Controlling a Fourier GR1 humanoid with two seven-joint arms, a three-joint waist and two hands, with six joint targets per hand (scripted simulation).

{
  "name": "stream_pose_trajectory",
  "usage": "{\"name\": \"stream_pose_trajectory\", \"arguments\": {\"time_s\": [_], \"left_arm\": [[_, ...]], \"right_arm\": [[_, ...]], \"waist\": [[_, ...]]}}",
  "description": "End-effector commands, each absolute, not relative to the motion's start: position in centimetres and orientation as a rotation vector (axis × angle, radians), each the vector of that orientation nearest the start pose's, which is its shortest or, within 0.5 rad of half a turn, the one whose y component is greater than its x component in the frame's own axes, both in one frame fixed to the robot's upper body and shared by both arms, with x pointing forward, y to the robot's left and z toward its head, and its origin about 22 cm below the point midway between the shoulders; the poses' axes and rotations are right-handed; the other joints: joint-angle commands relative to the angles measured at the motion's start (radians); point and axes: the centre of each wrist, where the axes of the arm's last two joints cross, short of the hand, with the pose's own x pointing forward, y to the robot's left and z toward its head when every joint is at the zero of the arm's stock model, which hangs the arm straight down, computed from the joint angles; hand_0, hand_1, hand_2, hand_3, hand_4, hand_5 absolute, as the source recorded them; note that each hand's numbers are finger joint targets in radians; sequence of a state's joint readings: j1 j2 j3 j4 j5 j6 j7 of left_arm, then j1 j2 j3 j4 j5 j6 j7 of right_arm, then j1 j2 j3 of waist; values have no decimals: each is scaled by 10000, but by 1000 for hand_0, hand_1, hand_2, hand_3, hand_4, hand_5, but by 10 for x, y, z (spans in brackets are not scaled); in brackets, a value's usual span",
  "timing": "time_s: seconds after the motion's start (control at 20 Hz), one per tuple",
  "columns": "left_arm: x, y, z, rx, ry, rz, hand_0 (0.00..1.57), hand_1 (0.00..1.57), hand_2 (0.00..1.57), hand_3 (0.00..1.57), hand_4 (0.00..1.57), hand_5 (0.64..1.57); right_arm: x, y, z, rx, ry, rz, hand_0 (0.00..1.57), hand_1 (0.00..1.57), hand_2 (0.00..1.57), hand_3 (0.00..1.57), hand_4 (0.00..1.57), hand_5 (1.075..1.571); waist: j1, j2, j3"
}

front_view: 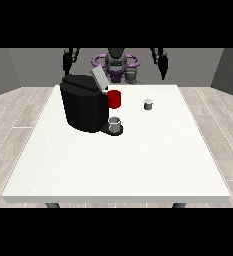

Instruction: Insert the coffee pod into the coffee machine and close the lid

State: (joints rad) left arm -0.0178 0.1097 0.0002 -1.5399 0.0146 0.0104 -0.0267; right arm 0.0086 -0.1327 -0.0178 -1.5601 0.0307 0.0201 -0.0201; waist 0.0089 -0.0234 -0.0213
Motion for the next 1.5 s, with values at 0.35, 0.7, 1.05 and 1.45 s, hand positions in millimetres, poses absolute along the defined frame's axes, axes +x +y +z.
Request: {"name": "stream_pose_trajectory", "arguments": {"time_s": [0.35,0.7,1.05,1.45], "left_arm": [[240,269,10,1791,-15954,-5900,0,0,0,0,0,1571],[283,289,33,3136,-15290,-7052,0,0,0,0,0,1571],[318,331,50,4658,-14056,-7689,0,0,0,0,0,1571],[335,310,25,4596,-13052,-8904,0,0,0,0,0,1571]], "right_arm": [[240,-261,-7,-2875,-15558,354,0,0,0,0,0,1571],[266,-239,8,-2836,-16614,727,0,0,0,0,0,1571],[269,-193,28,-1977,-17175,937,0,0,0,0,0,1571],[282,-201,15,-2207,-16022,1028,0,0,0,0,0,1571]], "waist": [[-238,-45,216],[-733,1186,214],[-1593,1957,209],[-1309,1875,212]]}}
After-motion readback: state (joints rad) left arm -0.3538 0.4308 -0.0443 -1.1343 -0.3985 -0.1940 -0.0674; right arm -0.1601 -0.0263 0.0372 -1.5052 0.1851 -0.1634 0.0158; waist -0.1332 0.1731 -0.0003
